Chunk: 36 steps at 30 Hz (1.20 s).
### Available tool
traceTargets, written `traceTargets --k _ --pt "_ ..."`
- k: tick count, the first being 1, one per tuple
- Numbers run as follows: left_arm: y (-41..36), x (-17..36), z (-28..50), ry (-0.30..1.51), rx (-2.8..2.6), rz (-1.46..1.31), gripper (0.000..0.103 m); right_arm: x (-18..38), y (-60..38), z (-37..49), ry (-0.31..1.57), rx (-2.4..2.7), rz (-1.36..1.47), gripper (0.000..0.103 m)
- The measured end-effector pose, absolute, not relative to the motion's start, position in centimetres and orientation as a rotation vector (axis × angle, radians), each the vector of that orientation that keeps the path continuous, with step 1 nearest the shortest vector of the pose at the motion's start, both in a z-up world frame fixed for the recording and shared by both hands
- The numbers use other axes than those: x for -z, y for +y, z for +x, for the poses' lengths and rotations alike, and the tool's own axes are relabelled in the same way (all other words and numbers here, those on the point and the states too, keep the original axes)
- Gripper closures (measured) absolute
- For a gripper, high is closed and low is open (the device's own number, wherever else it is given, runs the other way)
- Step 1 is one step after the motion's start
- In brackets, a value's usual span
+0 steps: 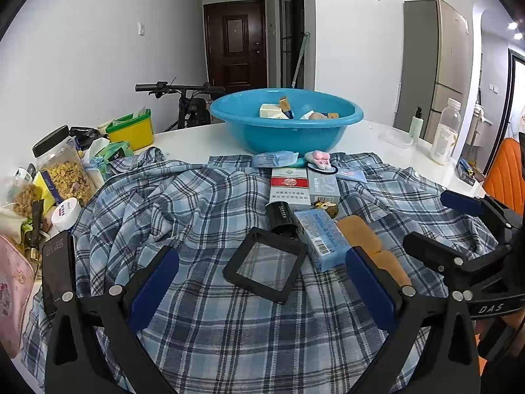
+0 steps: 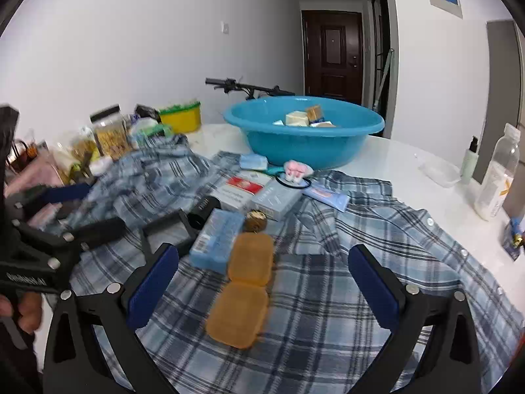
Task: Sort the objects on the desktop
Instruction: 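Move left tool toward black square frame while right tool approaches orange soap case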
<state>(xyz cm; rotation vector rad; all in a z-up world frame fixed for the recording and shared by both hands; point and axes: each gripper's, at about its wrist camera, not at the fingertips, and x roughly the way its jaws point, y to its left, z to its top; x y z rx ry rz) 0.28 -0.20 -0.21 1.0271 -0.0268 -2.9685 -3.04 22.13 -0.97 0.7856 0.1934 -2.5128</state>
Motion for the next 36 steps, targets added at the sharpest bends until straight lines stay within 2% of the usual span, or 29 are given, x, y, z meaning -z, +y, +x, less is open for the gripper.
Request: traceTargets --k 24,31,36 --pt "-0.03 0.85 0.12 -0.054 2.984 1.062 0.000 1.54 21.81 -3.19 0.237 2.499 0.826 0.000" --pt "-0.22 0.67 0.39 -0.155 3.009 1.034 0.000 1.47 21.89 -3.21 0.232 2.510 0.825 0.000" --pt "-0.84 0.54 0.48 -0.134 3.027 1.041 0.000 1.65 21.97 -3.40 0.230 2.505 0.835 0.000"
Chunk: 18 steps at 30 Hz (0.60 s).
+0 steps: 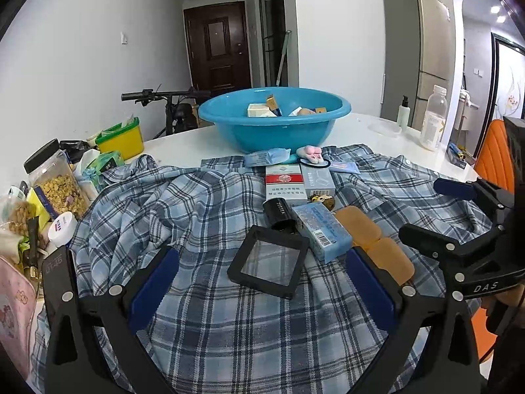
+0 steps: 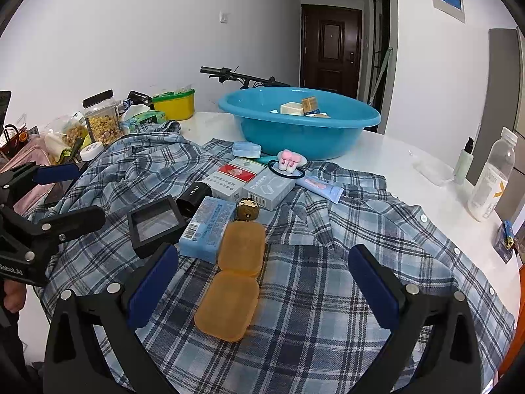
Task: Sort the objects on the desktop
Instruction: 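Move left tool toward black square frame while right tool approaches orange soap case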
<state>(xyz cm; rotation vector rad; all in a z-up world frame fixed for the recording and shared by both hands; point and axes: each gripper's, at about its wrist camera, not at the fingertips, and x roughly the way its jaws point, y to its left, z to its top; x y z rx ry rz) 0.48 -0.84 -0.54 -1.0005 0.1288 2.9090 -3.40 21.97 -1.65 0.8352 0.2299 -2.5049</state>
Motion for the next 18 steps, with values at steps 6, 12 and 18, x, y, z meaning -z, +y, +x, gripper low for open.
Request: traceTargets --k 6,12,18 --pt "-0.7 0.9 0.2 0.159 -2.905 -1.024 0.000 1.7 21.9 -3.3 0.241 2.502 0.838 0.000" --pt "-0.9 1.2 -0.5 0.208 -2.802 -0.988 0.000 1.8 21.9 -3.1 0.237 2.485 0.849 0.000" --pt "-2.4 2.4 -2.8 0.213 -2.668 -1.038 0.000 2.0 22.7 -3.3 0.200 2.470 0.845 0.000"
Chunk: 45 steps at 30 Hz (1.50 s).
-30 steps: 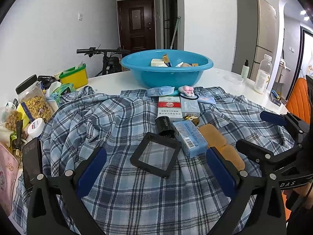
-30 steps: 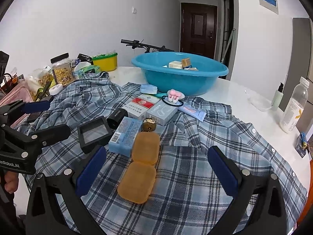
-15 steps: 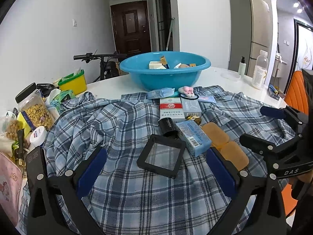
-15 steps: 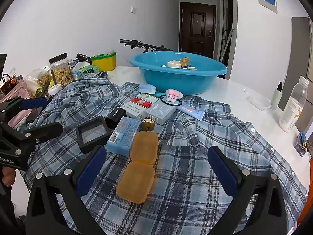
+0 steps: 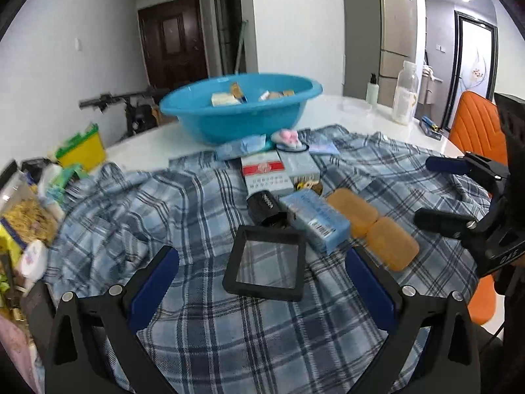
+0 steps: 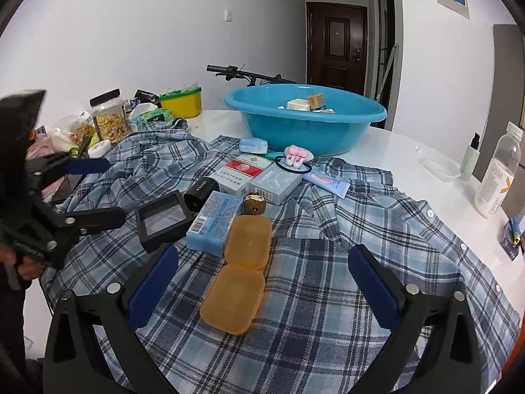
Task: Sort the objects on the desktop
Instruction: 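Move left tool toward black square frame while right tool approaches orange soap case, then grasp the black square frame with left tool while right tool grasps orange soap case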
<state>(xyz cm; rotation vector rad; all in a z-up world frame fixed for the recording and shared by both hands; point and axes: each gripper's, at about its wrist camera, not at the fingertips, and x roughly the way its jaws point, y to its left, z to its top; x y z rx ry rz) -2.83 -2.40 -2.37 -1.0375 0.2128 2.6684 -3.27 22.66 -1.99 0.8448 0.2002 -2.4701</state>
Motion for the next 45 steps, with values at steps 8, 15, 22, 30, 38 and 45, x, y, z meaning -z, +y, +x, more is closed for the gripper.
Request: traceTargets --k 8,15,22,30,38,45 --pt "-2.4 5.0 -5.2 0.136 -2.555 -1.126 0.008 2.5 23.9 -3.8 0.089 2.426 0.874 0.000" --pt "-2.0 6.7 -6.4 0.164 -2.510 -1.216 0.017 2.5 24.0 -3.7 0.077 2.417 0.881 0.000" --pt "-1.6 7.6 -6.7 0.202 -2.512 -1.250 0.019 3.3 23.5 -4.4 0.113 2.421 0.912 0.000" --pt "-1.5 7.5 -6.1 0.217 -2.544 -1.220 0.030 4.2 22.5 -4.6 0.184 2.420 0.963 0.000" --pt "-3.1 5.9 -4.9 0.092 -2.588 -1.152 0.031 4.5 21.9 -4.3 0.206 2.417 0.989 0.000" --pt "-5.2 4.0 -3.9 -0.013 -2.655 -1.076 0.031 5.7 20.4 -4.0 0.275 2.401 1.035 0.000"
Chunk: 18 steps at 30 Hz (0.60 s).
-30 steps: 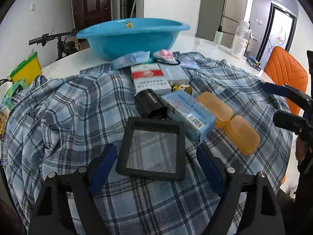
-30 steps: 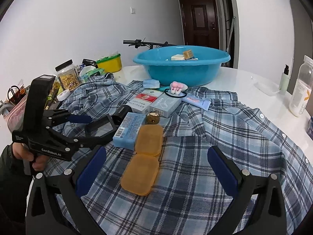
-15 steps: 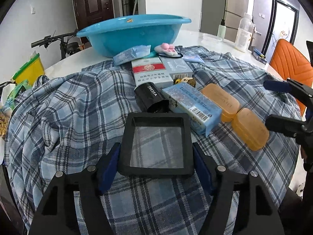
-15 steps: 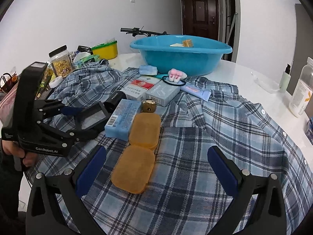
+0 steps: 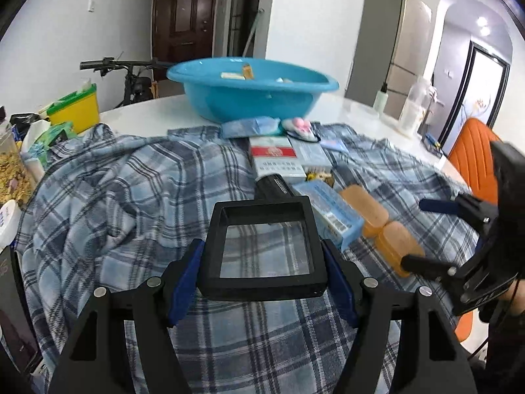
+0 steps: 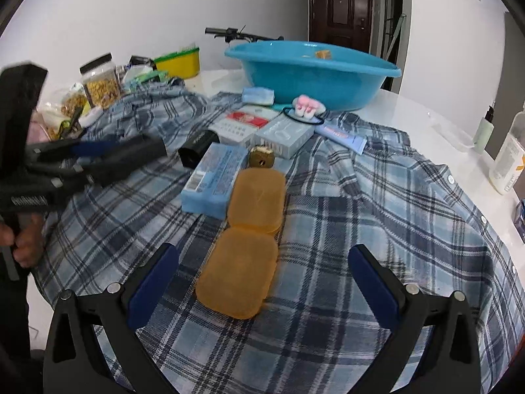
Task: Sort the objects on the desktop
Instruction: 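Grasp the black square frame with left tool while right tool grasps orange soap case, then lift both held items and carry them over the blue basin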
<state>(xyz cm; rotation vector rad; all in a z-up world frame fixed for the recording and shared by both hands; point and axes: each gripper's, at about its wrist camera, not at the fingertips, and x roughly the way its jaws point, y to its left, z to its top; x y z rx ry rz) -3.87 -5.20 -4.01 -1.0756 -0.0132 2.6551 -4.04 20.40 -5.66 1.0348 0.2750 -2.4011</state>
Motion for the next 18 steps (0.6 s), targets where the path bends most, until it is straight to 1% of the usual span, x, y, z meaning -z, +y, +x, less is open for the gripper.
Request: traceTargets --k 3,4,5,6,8,11,13,18 --pt "-5.7 3.6 -3.5 -0.028 -2.655 -1.046 0.031 5.5 20.3 -3.7 0.269 2.416 1.018 0.001" --pt "-5.8 3.5 -3.5 -0.038 -2.646 -1.038 0.031 5.6 20.2 -3.7 0.287 2.413 1.022 0.007" --pt "-5.8 3.4 -3.5 -0.047 -2.641 -1.031 0.031 5.7 20.0 -3.7 0.310 2.415 1.031 0.017" --pt "-5.9 3.4 -3.4 -0.052 -2.643 -1.027 0.031 5.7 19.9 -3.7 0.318 2.414 1.040 0.022" --pt "-5.9 3.5 -3.5 -0.060 -2.629 -1.020 0.031 6.1 19.6 -4.0 0.316 2.391 1.067 0.039" --pt "-6.0 3.7 -3.5 -0.074 -2.616 -1.015 0.031 6.4 19.1 -3.9 0.332 2.369 1.084 0.052" --pt "-5.9 3.7 -3.4 -0.077 -2.612 -1.012 0.031 6.7 18.8 -3.8 0.352 2.365 1.089 0.056" --pt "-6.0 3.9 -3.5 -0.090 -2.600 -1.015 0.031 6.8 18.5 -3.6 0.385 2.374 1.085 0.058"
